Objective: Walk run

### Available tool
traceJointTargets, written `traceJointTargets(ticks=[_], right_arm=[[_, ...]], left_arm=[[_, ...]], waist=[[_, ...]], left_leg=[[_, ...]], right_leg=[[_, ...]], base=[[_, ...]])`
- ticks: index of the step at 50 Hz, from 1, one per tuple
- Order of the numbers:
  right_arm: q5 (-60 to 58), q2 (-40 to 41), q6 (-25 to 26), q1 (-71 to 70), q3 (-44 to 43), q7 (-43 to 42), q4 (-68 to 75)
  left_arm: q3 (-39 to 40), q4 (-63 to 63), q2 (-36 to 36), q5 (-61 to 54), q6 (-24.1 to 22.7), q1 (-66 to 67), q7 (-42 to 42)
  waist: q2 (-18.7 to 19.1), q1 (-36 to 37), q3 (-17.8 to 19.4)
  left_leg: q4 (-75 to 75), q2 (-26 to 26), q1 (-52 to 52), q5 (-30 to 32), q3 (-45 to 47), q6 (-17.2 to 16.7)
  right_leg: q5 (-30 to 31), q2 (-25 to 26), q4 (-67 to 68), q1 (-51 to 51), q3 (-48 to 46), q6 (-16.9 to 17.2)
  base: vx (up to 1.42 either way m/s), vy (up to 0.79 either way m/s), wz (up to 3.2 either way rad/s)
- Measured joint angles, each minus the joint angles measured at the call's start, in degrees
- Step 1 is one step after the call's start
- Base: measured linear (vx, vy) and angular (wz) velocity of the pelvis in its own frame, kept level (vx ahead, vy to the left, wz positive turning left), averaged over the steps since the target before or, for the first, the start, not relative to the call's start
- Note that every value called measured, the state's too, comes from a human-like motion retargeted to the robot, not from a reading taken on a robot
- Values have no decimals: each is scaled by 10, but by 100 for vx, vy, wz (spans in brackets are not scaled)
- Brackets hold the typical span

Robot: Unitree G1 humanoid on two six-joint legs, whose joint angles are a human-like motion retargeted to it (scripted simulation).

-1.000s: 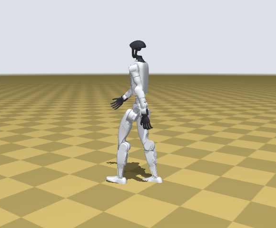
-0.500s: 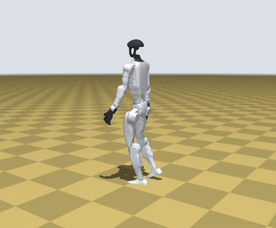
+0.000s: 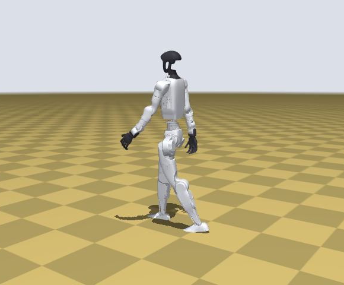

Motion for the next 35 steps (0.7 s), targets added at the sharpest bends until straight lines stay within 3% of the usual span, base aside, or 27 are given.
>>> traceJointTargets(ticks=[5, 10, 14, 17, 20, 25, 30, 35], right_arm=[[14, -3, 0, -44, 13, -24, -15], [51, -1, -3, -99, 10, -49, -56], [73, -5, -7, -161, 2, -58, -96], [87, -13, -9, -223, -4, -55, -111], [109, -25, -13, -282, -5, -50, -127], [119, -40, -19, -340, 1, -72, -182], [110, -35, -34, -363, 4, -101, -234], [116, -22, -36, -359, 12, -100, -245]], left_arm=[[21, 7, -9, 18, 7, 80, -9], [20, 28, -22, 56, 19, 167, 13], [31, 47, -41, 52, 29, 224, 11], [43, 67, -55, 42, 36, 266, 11], [46, 91, -61, 36, 45, 301, 11], [57, 104, -69, 44, 61, 341, 5], [78, 89, -81, 4, 77, 360, -25], [80, 82, -83, -18, 76, 366, -28]], waist=[[-8, 9, -6], [-53, 23, -2], [-72, 28, 7], [-64, 28, 7], [-51, 32, 11], [-30, 44, 23], [-16, 76, 40], [-6, 84, 38]], left_leg=[[74, 4, -4, 122, 23, -31], [276, -18, -80, 222, 64, -15], [421, 24, -173, 128, 135, 17], [421, 30, -241, 104, 120, -10], [371, 35, -293, 96, 111, -32], [214, 42, -329, 95, 94, -29], [53, 45, -326, 99, 38, -52], [17, 46, -300, 116, 31, -53]], right_leg=[[-45, 6, -3, 43, 3, -34], [-80, -35, -20, 94, 14, -43], [-101, -53, -27, 119, 8, -47], [-107, -37, -43, 133, 2, -55], [-112, -17, -60, 150, -3, -61], [-126, 17, -81, 188, -15, -67], [-145, 46, -93, 237, 7, -73], [-162, 57, -110, 290, 22, -69]], base=[[52, -16, -11], [50, -13, 12], [29, -8, 22], [24, -6, -1], [29, -4, -3], [34, -1, -4], [49, 6, -49], [53, 13, -32]])
